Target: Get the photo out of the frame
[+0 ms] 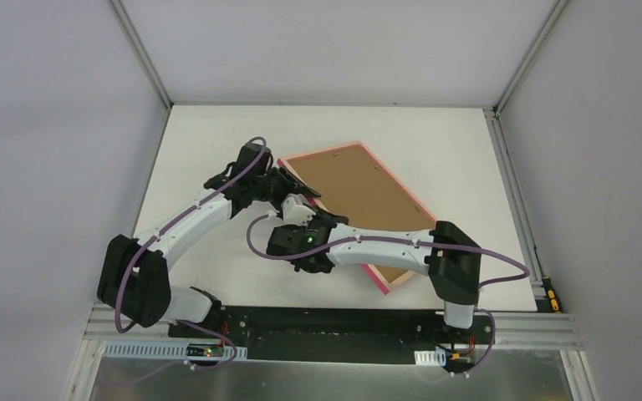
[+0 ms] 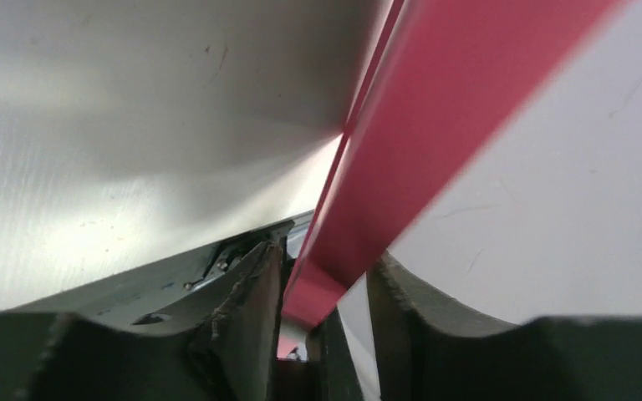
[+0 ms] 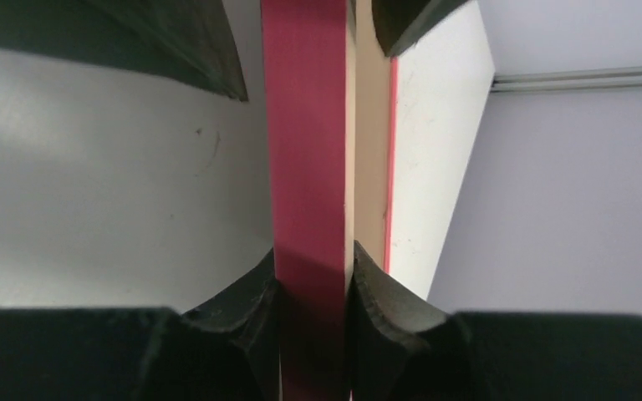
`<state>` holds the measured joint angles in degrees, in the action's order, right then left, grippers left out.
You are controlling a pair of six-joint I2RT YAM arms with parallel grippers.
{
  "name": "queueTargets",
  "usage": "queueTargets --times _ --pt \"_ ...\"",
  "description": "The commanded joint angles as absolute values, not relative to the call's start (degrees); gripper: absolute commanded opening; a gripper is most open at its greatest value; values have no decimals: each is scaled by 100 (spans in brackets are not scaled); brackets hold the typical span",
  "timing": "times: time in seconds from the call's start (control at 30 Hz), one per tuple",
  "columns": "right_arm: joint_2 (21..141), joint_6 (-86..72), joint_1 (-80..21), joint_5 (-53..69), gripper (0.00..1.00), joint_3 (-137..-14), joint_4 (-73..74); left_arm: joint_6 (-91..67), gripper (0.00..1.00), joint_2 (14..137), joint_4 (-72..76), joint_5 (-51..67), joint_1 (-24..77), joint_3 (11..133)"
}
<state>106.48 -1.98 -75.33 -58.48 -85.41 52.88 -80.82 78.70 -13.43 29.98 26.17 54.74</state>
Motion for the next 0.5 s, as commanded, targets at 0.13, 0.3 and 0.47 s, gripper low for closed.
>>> queueTargets --times 0.13,0.3,0.47 --pt "10580 -637 -7413 -6436 0 -8569 5283 -7296 63 6889 -2585 2841 1974 5783" --pt "10340 -715 -7268 -6172 0 -8839 5562 -5846 69 6478 -4126 2161 1201 6649" --pt "10172 -812 -6838 -5444 0 -9612 6030 -5020 70 6238 -5024 1434 999 7475"
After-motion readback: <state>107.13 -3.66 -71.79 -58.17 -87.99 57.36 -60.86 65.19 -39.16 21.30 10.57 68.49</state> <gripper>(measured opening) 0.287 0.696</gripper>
